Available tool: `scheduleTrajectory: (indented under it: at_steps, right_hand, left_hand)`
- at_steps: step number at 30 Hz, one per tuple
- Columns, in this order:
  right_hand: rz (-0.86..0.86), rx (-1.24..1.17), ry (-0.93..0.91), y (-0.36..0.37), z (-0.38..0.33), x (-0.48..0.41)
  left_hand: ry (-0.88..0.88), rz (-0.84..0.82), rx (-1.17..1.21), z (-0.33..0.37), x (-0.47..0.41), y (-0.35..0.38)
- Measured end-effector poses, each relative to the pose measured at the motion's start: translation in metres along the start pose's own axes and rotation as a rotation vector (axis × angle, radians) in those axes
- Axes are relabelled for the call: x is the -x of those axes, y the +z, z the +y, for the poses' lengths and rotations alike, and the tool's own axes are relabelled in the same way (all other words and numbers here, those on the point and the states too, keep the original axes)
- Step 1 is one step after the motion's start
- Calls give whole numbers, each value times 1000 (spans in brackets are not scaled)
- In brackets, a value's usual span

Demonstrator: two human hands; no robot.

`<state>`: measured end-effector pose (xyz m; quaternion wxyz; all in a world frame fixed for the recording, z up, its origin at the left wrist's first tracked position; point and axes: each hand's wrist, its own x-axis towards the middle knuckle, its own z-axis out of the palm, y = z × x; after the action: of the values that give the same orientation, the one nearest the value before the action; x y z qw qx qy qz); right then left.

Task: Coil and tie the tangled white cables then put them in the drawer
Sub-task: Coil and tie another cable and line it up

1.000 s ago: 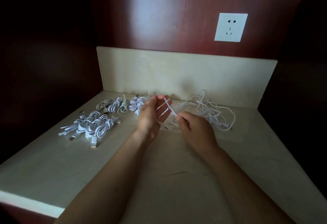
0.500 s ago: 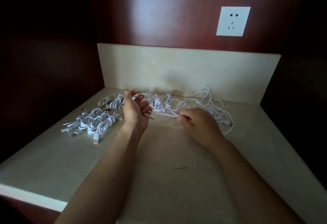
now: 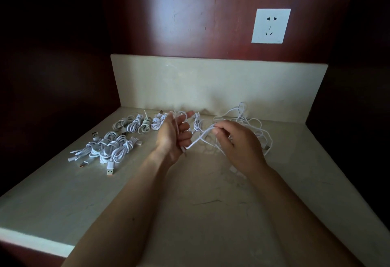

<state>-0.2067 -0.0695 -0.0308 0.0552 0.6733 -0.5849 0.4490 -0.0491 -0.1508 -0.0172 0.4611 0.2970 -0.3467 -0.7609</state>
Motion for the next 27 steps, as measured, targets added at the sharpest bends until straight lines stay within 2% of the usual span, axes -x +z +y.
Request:
scheduleTrajectory:
  at_steps: [5,9,13,18,24,27]
  right_hand:
    - [-28,-9,27,-1,-4,1]
    - [85,-34,144,-4,-7,2]
    - [131,-21,241,-5,-10,2]
    - [87,25,185,-3,-7,1]
    - [84,39,136,0,-8,3]
    - [94,47,169,0,-10,3]
  left_hand:
    - [-138,-76,-207,-9,4,6]
    - [-166,-166,-316,-9,9,10]
    - [-196,-285,-559,-12,15,16]
    - [-278,-433,-554,-11,21,19]
    - [-49,-405,-774,-15,27,17]
    - [236,-283,-865,-20,25,19]
